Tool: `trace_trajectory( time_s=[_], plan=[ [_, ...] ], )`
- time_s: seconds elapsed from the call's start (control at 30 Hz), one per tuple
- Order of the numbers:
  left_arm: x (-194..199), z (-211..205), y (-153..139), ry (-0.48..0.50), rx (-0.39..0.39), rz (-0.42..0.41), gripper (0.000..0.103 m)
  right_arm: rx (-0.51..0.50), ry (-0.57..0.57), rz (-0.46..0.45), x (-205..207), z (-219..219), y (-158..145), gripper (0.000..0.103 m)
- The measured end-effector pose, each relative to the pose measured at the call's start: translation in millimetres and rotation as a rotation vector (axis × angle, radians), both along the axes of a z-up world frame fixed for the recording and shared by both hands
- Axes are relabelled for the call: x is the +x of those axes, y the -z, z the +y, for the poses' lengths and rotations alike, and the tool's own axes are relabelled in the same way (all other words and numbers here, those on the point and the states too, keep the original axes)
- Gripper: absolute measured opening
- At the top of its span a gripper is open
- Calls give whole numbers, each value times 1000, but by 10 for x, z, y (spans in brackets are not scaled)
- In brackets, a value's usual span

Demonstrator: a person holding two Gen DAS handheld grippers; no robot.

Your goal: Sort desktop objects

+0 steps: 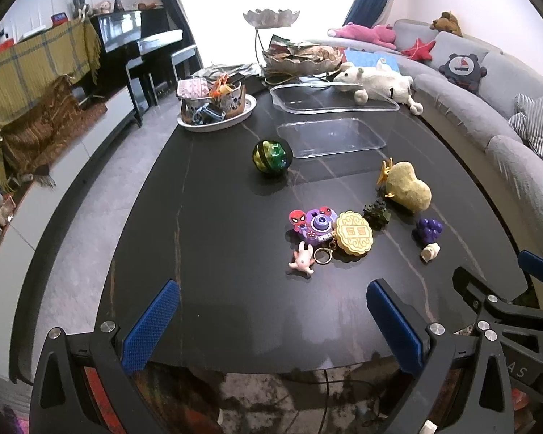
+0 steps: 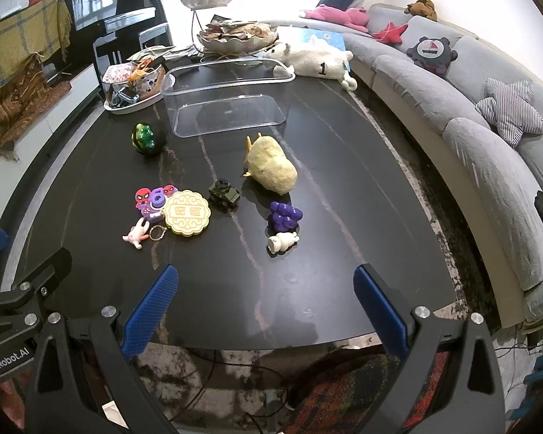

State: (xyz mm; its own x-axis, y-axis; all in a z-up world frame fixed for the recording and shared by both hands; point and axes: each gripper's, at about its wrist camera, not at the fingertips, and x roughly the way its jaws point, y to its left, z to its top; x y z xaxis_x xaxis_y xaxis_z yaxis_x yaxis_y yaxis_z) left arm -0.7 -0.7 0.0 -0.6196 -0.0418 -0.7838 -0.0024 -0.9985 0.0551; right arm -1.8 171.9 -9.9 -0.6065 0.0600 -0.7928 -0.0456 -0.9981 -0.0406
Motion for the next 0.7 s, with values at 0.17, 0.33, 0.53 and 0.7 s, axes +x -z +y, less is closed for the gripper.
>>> trace_trajectory(
  time_s=[0.17, 0.33, 0.53, 0.7],
  plan=[
    [-18, -30, -7, 0, 26, -6, 102, -10, 1, 4, -3, -14, -3, 97],
    [-28, -10, 30, -4, 41, -15, 102, -17, -1, 7, 3, 8, -1, 97],
    [-2, -6, 46, -3, 33, -14, 102, -20, -4, 4, -10, -10, 38, 96],
    [-1, -16, 42, -5, 29, -16, 102, -19, -5, 5, 0, 11, 37, 96]
  ],
)
